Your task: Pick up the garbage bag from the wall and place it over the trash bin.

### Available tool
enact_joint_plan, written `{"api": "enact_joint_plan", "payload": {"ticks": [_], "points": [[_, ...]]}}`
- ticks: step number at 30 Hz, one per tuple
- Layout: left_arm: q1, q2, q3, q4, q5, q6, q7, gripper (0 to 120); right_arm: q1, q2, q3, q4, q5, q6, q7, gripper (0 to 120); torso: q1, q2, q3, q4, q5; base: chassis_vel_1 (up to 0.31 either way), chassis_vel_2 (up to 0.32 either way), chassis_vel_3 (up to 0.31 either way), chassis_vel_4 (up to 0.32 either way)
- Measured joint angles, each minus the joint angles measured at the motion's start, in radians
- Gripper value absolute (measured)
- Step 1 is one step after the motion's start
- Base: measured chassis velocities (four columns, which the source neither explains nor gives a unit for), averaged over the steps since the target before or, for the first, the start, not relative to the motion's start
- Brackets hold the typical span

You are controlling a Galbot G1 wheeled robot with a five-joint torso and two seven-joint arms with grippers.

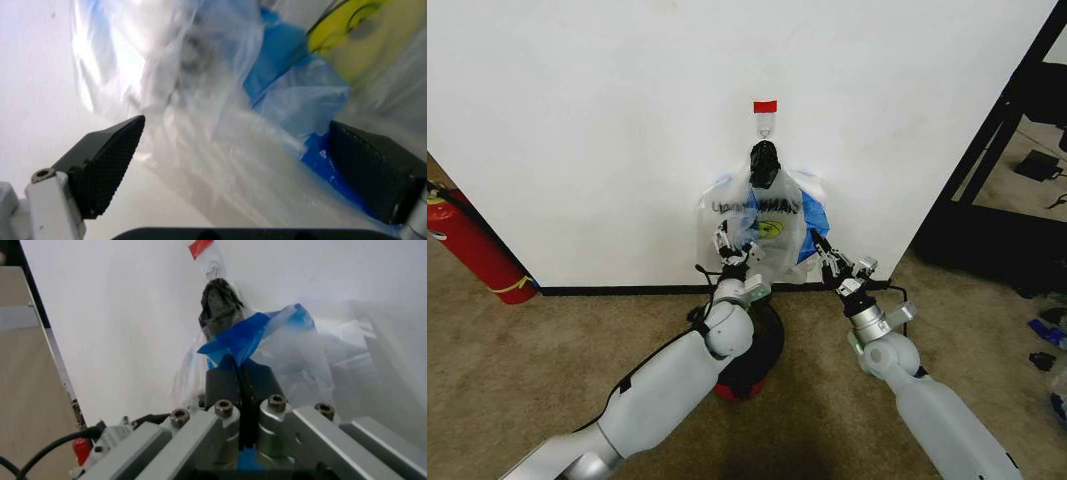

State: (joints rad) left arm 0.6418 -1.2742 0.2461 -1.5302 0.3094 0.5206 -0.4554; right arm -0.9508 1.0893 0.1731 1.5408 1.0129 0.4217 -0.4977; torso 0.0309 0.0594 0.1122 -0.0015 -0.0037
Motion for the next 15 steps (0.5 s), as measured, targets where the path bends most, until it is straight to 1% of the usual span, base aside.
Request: {"api": "enact_joint_plan", "payload": {"ticks": [5, 8, 9, 11, 15], "points": [[0.031, 0.006, -0.039, -0.014, 0.040, -0.033, -0.001, 99, -0.004, 0.000, 0.001, -0.001, -0.002, 0.000, 0.000, 0, 0.000, 0.000, 0.000, -0.0002, 0.0000, 0.000, 0.000, 0.000, 0.000], [0.073, 0.011, -0.075, -0.059, 0.070, -0.043, 0.006, 98, -0.008, 0.003, 0.001, 0.002, -0.005, 0.000, 0.000, 0, 0.000, 0.000, 0.000, -0.0001, 0.0000, 0.000, 0.000, 0.000, 0.000], [0.073, 0.011, -0.075, -0.059, 0.070, -0.043, 0.006, 98, -0.008, 0.003, 0.001, 0.002, -0.005, 0.000, 0.000, 0, 0.000, 0.000, 0.000, -0.0001, 0.0000, 0.000, 0.000, 0.000, 0.000], [0.101, 0.017, -0.090, -0.088, 0.085, -0.051, 0.014, 100, -0.011, 0.005, 0.001, 0.003, -0.008, 0.000, 0.000, 0, 0.000, 0.000, 0.000, 0.0000, 0.0000, 0.000, 0.000, 0.000, 0.000], [0.132, 0.031, -0.111, -0.098, 0.126, -0.096, 0.027, 99, -0.016, 0.008, 0.001, 0.005, -0.016, 0.000, 0.003, 0, 0.000, 0.000, 0.000, 0.0000, 0.0000, 0.000, 0.000, 0.000, 0.000]]}}
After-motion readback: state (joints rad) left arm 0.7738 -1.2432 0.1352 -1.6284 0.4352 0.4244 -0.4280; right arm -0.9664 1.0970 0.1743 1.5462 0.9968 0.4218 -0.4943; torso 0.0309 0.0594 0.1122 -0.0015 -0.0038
